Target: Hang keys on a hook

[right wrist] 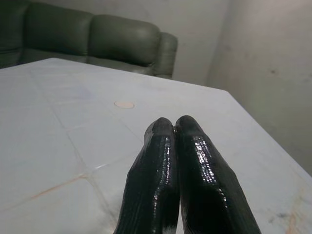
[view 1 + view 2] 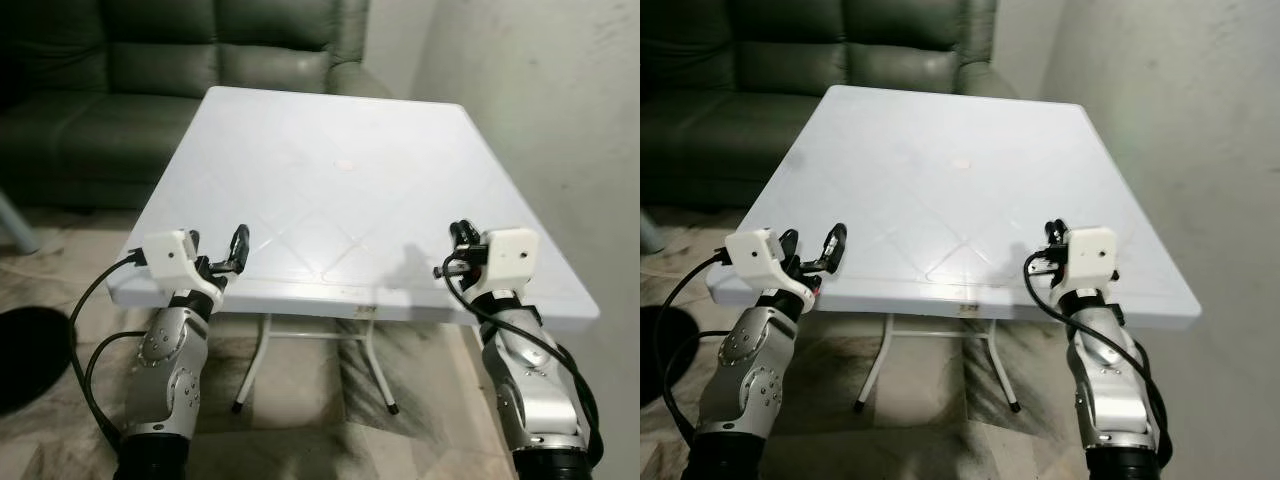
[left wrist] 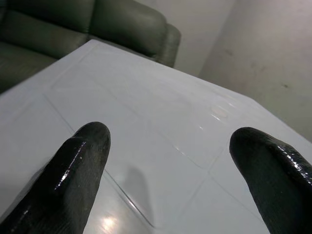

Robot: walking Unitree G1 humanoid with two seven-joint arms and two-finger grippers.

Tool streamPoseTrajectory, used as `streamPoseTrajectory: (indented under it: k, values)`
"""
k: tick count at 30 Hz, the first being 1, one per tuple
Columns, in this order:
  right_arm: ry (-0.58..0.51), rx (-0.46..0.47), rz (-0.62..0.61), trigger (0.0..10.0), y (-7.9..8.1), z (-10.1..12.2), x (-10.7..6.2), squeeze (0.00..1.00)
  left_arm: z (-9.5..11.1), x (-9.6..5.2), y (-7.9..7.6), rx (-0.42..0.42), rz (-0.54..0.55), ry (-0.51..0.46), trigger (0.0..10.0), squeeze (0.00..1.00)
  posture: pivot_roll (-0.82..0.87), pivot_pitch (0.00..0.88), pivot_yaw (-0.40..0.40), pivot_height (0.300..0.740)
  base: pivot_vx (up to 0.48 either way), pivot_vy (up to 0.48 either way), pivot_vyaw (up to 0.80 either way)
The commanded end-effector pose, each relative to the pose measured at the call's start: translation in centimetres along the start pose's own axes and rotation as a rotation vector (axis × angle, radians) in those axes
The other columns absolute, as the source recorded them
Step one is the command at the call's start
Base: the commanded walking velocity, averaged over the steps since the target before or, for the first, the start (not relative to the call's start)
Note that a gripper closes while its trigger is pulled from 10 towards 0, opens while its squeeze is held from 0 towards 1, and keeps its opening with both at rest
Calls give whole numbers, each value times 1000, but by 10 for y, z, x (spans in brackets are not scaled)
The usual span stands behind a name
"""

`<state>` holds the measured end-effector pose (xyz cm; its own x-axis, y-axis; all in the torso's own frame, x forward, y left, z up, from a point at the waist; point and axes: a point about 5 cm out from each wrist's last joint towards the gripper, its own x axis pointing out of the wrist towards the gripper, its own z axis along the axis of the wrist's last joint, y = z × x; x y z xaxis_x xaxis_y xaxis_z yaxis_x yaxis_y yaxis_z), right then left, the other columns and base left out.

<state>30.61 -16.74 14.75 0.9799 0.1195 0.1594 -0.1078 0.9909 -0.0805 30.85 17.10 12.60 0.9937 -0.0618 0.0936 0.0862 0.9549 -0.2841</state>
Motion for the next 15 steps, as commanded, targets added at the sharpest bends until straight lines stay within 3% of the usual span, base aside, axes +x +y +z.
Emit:
streamPoseTrajectory:
  k: [1,15]
  values:
    - [2,-17,-26,10000,-8,1,0,0,-1,2,-6,-17,-10,5,10000,0,43,34,-68,732,0,0,-775]
    - [7,-20,-16,10000,-6,2,0,0,-2,2,-6,-38,14,16,10000,0,43,48,-76,732,0,0,-775]
